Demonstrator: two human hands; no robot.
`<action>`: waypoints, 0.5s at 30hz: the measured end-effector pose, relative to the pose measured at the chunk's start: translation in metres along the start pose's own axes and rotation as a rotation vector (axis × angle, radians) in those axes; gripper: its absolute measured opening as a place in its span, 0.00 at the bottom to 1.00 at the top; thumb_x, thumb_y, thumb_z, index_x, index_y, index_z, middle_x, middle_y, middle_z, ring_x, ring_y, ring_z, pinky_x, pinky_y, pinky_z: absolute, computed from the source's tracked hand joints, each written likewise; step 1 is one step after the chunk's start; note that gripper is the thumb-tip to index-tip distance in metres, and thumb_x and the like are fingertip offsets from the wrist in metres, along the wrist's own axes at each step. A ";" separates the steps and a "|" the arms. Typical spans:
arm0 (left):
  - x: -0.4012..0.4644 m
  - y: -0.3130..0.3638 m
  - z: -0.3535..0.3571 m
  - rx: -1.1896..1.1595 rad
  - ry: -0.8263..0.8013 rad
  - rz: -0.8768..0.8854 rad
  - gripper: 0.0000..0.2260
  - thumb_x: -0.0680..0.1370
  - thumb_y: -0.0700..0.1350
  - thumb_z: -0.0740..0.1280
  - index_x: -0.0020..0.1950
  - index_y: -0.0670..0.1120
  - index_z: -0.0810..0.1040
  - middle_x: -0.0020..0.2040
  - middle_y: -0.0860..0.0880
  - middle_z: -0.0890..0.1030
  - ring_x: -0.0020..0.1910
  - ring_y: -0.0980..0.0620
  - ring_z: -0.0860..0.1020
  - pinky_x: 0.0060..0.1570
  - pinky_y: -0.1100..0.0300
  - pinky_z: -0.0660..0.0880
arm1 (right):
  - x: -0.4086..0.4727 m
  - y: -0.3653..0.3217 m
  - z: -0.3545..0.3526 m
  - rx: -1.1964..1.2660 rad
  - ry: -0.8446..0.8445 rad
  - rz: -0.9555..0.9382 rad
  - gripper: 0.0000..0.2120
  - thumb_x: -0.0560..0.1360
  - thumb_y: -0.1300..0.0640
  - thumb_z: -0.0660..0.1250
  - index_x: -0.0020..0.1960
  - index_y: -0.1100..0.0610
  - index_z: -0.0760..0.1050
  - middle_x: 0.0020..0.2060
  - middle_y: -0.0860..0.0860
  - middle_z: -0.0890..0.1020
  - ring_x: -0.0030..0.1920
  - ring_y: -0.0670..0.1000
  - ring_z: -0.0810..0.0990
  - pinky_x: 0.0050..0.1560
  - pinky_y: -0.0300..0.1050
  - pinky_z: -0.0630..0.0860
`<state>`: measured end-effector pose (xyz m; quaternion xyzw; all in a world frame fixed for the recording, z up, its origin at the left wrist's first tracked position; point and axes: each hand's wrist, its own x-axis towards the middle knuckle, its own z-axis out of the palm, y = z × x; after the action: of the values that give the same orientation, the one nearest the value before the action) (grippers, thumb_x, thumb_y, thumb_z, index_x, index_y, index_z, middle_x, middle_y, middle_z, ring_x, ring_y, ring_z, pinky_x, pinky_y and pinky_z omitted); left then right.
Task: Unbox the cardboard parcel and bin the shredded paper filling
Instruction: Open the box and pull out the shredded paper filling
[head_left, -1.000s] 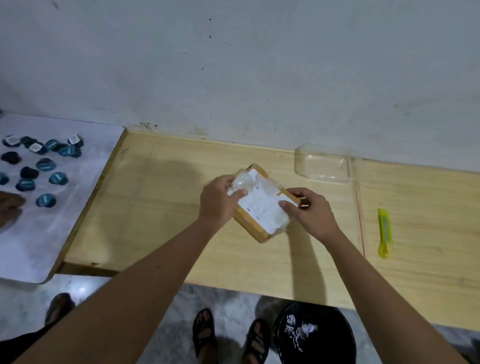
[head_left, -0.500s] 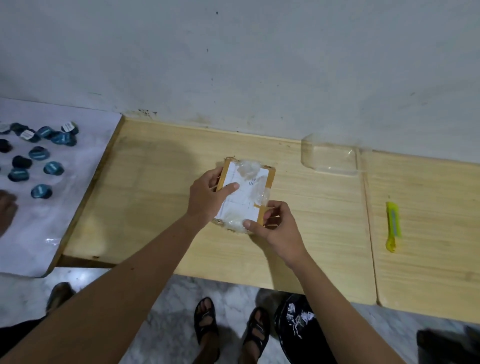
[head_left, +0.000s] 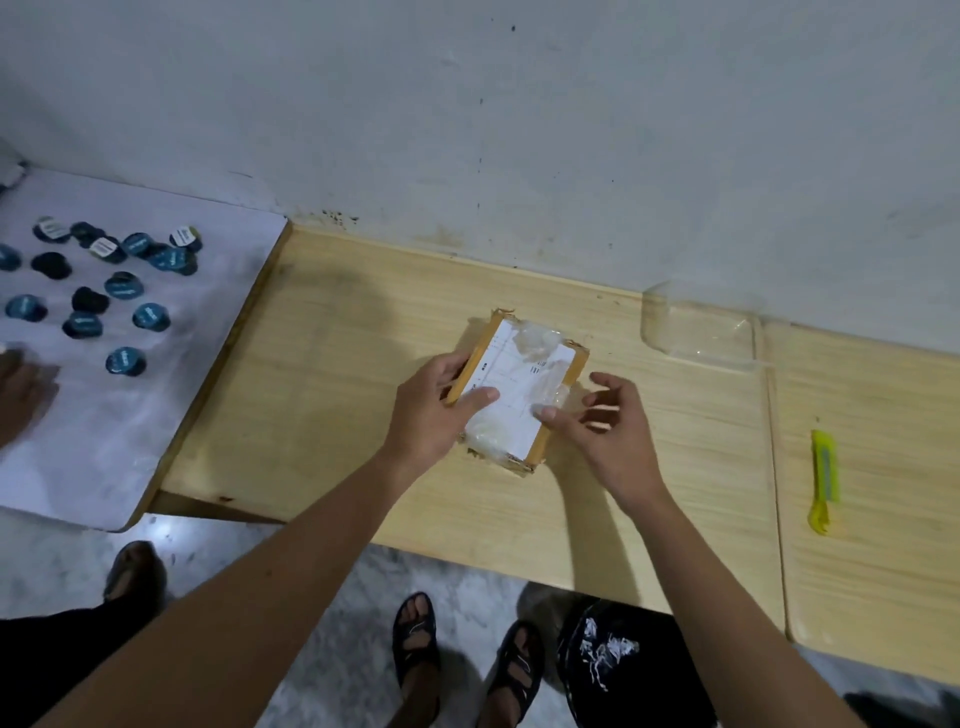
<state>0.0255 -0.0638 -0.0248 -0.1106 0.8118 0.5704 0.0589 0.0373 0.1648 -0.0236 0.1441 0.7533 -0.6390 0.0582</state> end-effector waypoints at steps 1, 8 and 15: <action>-0.010 -0.006 -0.001 -0.014 0.004 -0.002 0.29 0.71 0.53 0.80 0.69 0.53 0.77 0.63 0.59 0.82 0.61 0.63 0.80 0.61 0.58 0.80 | 0.010 -0.006 -0.004 -0.057 0.002 -0.031 0.40 0.60 0.43 0.86 0.66 0.48 0.72 0.55 0.49 0.78 0.51 0.47 0.82 0.50 0.41 0.81; -0.050 -0.026 0.009 -0.147 0.085 -0.131 0.39 0.63 0.57 0.84 0.71 0.55 0.73 0.62 0.58 0.80 0.58 0.59 0.82 0.55 0.63 0.79 | 0.068 -0.046 -0.001 -0.403 -0.343 -0.153 0.40 0.64 0.47 0.85 0.72 0.44 0.71 0.66 0.44 0.74 0.63 0.45 0.78 0.59 0.41 0.78; -0.027 -0.025 0.003 -0.212 0.182 -0.122 0.29 0.68 0.42 0.83 0.66 0.51 0.78 0.62 0.54 0.83 0.60 0.66 0.80 0.58 0.65 0.78 | 0.072 -0.043 -0.011 -0.429 -0.326 -0.142 0.37 0.66 0.51 0.84 0.72 0.49 0.73 0.64 0.44 0.76 0.57 0.41 0.77 0.52 0.30 0.74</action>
<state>0.0576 -0.0657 -0.0424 -0.2165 0.7406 0.6360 0.0077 -0.0422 0.1799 -0.0003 -0.0295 0.8604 -0.4820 0.1629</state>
